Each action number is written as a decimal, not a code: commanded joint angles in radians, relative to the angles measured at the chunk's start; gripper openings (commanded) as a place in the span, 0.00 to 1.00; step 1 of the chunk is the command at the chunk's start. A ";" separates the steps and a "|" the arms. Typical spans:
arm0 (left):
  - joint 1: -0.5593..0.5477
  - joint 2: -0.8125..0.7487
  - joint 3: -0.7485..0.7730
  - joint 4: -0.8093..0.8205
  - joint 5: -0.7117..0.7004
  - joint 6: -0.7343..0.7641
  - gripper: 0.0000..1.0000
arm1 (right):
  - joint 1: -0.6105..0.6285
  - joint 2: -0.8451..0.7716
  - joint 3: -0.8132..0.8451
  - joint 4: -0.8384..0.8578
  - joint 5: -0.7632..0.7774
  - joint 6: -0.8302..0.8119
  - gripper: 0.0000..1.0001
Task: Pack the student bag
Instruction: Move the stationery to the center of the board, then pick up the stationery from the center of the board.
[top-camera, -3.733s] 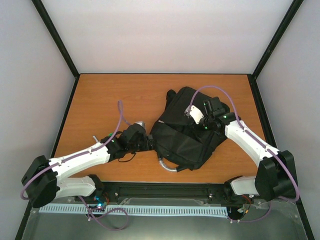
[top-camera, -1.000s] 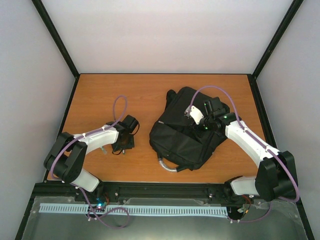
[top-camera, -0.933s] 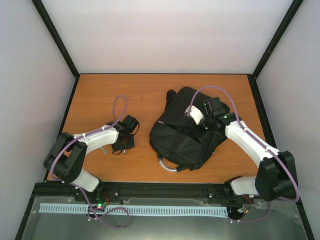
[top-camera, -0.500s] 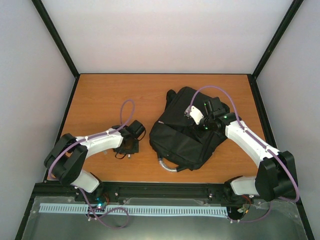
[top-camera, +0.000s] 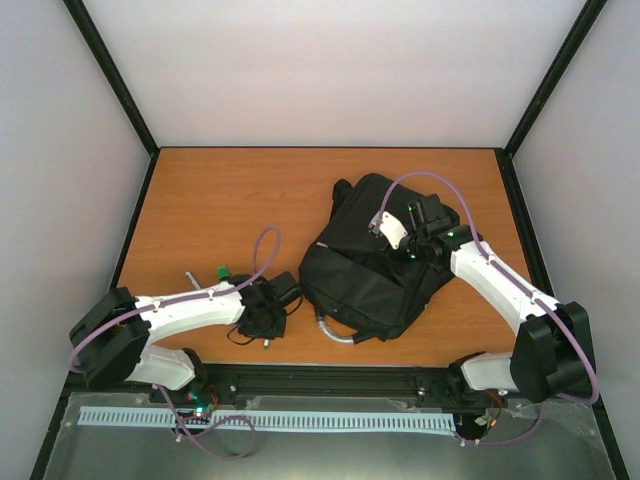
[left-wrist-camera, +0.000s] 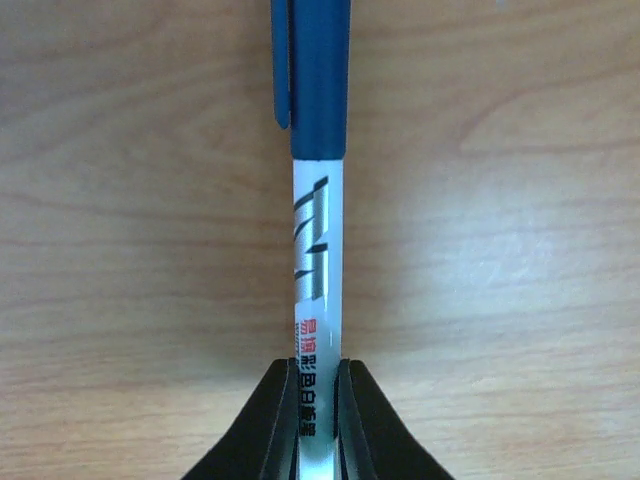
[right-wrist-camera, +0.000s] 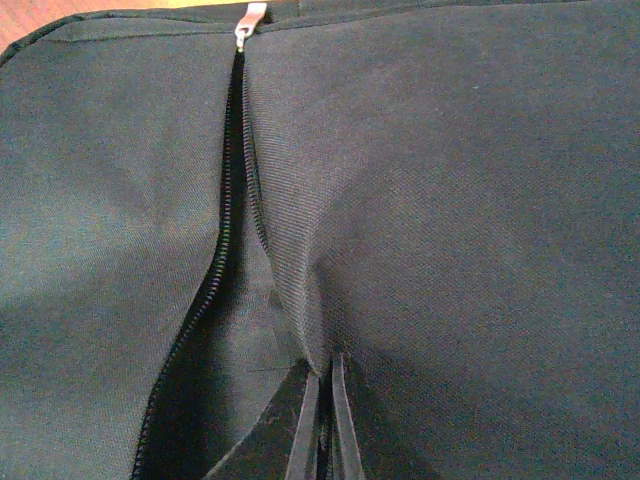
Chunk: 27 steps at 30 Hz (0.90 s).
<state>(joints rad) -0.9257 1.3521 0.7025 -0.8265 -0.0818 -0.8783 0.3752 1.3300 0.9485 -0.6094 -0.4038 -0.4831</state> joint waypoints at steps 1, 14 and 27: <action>-0.050 0.006 -0.016 -0.030 0.055 -0.059 0.03 | 0.001 0.003 0.002 0.020 -0.026 -0.009 0.07; -0.057 0.091 -0.013 -0.063 0.034 -0.046 0.23 | 0.001 0.007 0.001 0.017 -0.031 -0.006 0.07; -0.058 0.076 -0.017 -0.082 0.040 -0.056 0.07 | 0.001 0.006 0.002 0.015 -0.036 -0.006 0.07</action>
<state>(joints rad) -0.9718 1.4166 0.7040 -0.8665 -0.0544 -0.9215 0.3752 1.3304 0.9485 -0.6098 -0.4046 -0.4850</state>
